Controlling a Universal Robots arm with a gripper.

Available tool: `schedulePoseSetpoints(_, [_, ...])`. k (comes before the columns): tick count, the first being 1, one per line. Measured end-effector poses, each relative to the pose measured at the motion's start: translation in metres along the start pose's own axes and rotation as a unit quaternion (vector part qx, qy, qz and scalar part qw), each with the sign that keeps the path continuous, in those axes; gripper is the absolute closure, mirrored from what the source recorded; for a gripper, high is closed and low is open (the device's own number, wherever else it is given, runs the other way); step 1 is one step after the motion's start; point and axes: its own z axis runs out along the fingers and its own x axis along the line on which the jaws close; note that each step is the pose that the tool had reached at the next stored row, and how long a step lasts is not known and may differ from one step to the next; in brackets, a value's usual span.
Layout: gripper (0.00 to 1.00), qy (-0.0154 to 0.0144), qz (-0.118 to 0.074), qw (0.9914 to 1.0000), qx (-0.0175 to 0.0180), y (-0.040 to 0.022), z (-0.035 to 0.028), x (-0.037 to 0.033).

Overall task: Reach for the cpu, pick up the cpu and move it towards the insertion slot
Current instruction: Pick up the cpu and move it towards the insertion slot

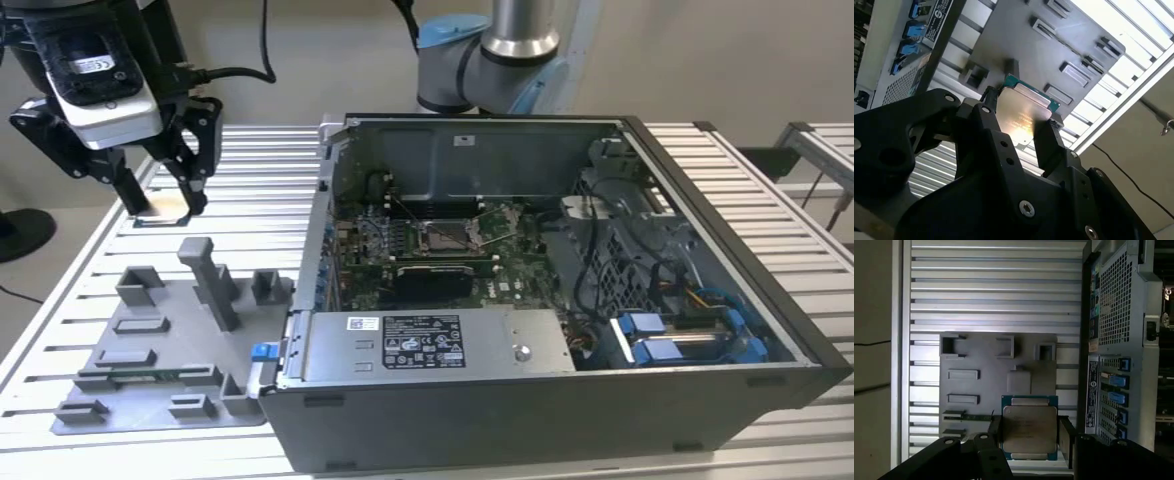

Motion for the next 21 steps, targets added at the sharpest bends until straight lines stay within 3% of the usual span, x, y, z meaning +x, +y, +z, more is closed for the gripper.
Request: schedulePoseSetpoints(21, [1.00,0.0001,0.000,1.00000,0.0000,0.0000,-0.0002,-0.0270])
